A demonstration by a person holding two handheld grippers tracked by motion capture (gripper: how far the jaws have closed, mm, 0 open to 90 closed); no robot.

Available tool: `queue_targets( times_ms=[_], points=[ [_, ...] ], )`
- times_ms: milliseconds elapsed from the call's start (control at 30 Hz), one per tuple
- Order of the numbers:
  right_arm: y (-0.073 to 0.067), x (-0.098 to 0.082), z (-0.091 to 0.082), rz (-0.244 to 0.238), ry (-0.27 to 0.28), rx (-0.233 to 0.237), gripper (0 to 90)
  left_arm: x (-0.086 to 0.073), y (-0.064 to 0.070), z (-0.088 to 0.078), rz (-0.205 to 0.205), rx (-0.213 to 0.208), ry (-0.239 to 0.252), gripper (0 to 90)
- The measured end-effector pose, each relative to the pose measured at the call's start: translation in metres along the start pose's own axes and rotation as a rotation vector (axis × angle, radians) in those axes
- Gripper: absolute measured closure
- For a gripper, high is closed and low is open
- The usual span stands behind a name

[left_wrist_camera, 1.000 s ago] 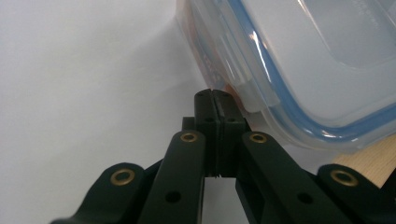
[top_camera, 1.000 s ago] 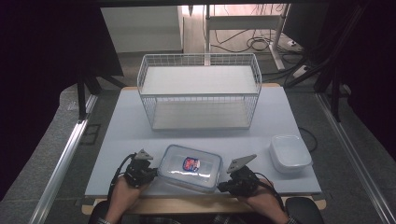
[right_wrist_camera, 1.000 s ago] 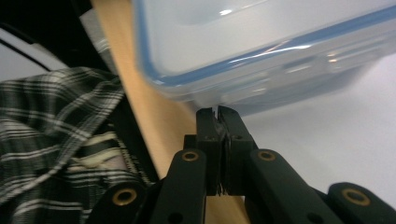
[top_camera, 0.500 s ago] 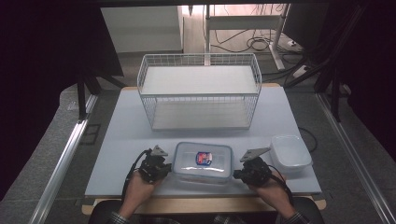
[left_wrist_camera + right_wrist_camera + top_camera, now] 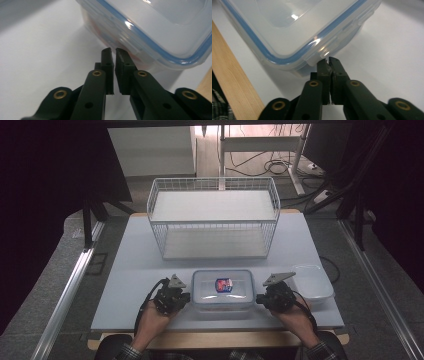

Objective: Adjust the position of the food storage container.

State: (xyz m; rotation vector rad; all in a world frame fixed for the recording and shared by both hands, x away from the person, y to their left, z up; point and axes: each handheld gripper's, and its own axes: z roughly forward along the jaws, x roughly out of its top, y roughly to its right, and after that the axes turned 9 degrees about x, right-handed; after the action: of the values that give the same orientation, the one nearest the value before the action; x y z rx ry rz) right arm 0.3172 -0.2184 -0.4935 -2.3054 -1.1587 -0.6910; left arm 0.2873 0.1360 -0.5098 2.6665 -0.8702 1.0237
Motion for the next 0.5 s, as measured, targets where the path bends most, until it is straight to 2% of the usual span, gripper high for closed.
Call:
queue_targets(
  times_ms=[100, 133, 233, 267, 333, 367, 400, 433, 500],
  points=[
    [-0.002, -0.001, -0.008, -0.027, 0.018, -0.028, 80.3, -0.003, -0.005, -0.006, 0.001, 0.025, 0.030, 71.8],
    [-0.001, -0.003, -0.013, -0.030, 0.032, -0.031, 77.3, -0.005, -0.008, -0.010, -0.001, 0.032, 0.046, 63.6],
    [0.000, -0.005, -0.018, -0.027, 0.049, -0.040, 72.9, -0.008, -0.011, -0.014, -0.006, 0.030, 0.065, 50.1],
    [0.000, -0.005, -0.020, -0.018, 0.053, -0.040, 71.0, -0.009, -0.012, -0.015, -0.010, 0.025, 0.080, 50.1],
    [0.001, -0.006, -0.026, -0.006, 0.079, -0.055, 62.5, -0.011, -0.014, -0.017, -0.009, 0.017, 0.086, 41.3],
    [0.001, -0.006, -0.026, -0.006, 0.079, -0.055, 62.5, -0.011, -0.014, -0.019, -0.009, 0.018, 0.095, 41.3],
    [0.001, -0.006, -0.030, -0.005, 0.100, -0.060, 56.2, -0.012, -0.014, -0.020, -0.006, 0.013, 0.104, 36.6],
    [0.001, -0.006, -0.030, -0.005, 0.100, -0.060, 56.2, -0.012, -0.014, -0.021, 0.000, 0.003, 0.108, 36.6],
    [0.001, -0.005, -0.032, -0.005, 0.119, -0.066, 50.2, -0.012, -0.013, -0.022, 0.011, -0.009, 0.111, 31.1]
  ],
)
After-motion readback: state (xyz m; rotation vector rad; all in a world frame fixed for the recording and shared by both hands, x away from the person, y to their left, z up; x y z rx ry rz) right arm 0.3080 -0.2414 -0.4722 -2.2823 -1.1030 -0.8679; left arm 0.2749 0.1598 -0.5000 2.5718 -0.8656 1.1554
